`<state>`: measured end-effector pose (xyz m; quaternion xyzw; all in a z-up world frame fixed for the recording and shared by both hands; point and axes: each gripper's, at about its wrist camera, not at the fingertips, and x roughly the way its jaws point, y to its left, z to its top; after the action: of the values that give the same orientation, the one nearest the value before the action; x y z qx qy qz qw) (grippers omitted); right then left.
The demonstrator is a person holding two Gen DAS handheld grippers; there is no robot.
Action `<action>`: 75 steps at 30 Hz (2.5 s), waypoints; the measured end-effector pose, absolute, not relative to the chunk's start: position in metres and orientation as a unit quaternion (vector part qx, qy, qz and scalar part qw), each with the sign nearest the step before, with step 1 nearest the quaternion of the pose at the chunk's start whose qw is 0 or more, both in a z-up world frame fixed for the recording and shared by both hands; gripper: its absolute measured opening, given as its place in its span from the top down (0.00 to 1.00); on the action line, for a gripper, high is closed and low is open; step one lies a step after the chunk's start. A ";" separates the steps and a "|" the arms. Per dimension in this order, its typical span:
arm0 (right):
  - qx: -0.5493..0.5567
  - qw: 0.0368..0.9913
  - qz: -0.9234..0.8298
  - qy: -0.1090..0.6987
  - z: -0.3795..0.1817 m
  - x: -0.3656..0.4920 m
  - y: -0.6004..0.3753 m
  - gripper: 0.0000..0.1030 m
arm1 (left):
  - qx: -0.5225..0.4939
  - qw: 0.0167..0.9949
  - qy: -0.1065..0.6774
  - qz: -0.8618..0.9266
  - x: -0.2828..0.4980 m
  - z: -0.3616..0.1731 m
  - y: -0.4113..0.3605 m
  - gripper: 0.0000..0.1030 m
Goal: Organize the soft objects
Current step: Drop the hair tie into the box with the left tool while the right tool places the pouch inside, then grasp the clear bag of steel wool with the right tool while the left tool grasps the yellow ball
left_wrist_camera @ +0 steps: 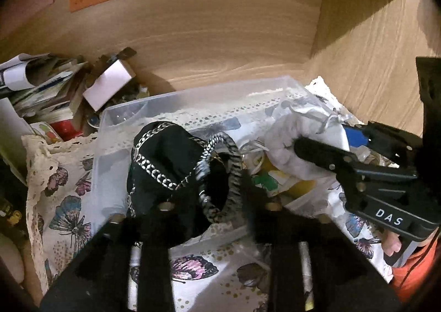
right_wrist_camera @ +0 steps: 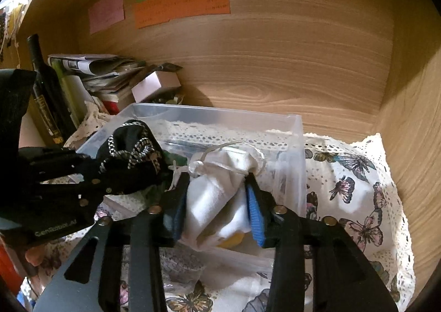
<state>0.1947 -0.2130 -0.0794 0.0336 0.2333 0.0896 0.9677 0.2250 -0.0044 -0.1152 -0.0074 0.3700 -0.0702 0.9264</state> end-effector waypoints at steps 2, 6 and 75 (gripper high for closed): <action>0.032 0.968 0.087 0.231 -0.078 0.193 -0.213 0.52 | -0.010 0.930 0.358 -0.076 0.220 -0.112 -0.003 0.47; 0.028 0.973 0.077 0.214 -0.072 0.183 -0.214 0.36 | 0.000 0.937 0.341 -0.073 0.207 -0.103 -0.002 0.42; 0.093 0.978 0.051 0.179 -0.104 0.054 -0.242 0.73 | -0.028 0.900 0.392 -0.188 0.111 -0.162 -0.066 0.56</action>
<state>0.0536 -0.2417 -0.1038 0.0925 0.1786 0.0508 0.9782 0.1110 -0.0662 -0.1624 -0.0281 0.3920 -0.1881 0.9001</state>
